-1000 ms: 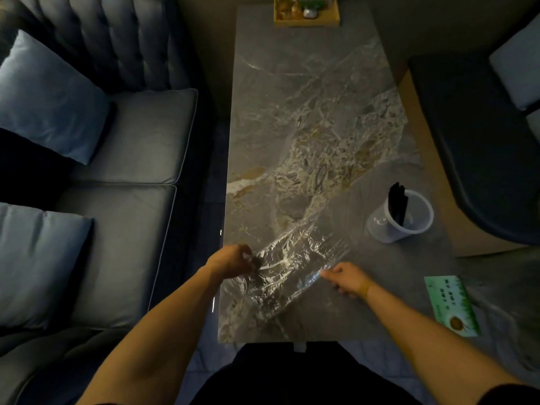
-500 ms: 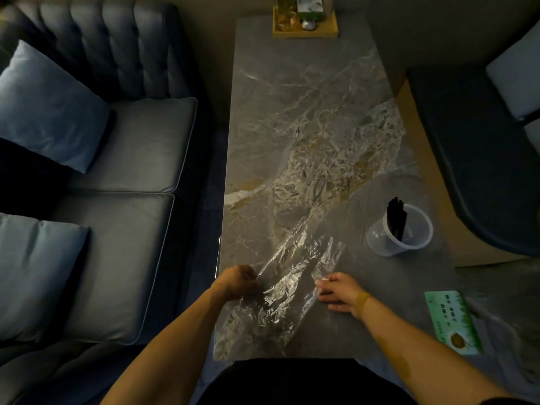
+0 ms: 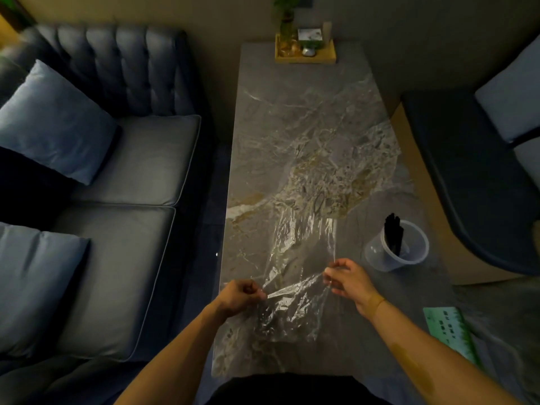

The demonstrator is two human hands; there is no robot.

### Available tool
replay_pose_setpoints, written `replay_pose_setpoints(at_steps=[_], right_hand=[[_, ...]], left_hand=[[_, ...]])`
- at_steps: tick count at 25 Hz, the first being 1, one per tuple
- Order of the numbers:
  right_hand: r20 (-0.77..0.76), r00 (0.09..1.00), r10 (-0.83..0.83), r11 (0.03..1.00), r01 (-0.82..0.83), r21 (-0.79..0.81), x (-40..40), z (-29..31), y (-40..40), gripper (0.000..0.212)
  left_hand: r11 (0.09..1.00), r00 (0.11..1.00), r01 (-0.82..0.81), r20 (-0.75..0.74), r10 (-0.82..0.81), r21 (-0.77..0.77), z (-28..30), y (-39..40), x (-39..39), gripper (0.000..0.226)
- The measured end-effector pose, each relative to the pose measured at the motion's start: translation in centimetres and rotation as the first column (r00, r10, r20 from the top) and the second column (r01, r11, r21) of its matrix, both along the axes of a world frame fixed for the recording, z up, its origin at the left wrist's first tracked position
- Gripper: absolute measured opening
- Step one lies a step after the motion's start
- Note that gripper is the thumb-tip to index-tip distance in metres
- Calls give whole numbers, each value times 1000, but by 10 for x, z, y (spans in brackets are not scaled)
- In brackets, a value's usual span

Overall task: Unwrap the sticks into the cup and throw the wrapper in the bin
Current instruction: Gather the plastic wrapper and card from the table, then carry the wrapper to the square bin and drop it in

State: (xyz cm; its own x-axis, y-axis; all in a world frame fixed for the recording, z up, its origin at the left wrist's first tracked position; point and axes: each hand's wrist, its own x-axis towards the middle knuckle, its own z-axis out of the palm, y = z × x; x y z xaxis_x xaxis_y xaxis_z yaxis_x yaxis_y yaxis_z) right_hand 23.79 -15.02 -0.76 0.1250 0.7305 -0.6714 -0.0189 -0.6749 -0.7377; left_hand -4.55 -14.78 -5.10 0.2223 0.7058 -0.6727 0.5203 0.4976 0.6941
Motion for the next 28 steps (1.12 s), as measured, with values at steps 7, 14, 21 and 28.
replay_pose_setpoints(at_steps=[7,14,21,28], right_hand=[[8,1000,15,968,-17,250,11,42,1,6],[-24,989,-146,948,147,283,34,58,-40,15],[40,954,-297,935,283,212,68,48,-119,19],[75,835,-546,811,503,299,118,63,-198,10]], left_hand=[[999,983,1,186,-8,39,36,9,4,14],[993,926,-94,372,60,74,75,31,55,4],[995,907,13,418,-54,101,82,9,121,3],[968,899,182,369,-235,174,92,-26,205,11]])
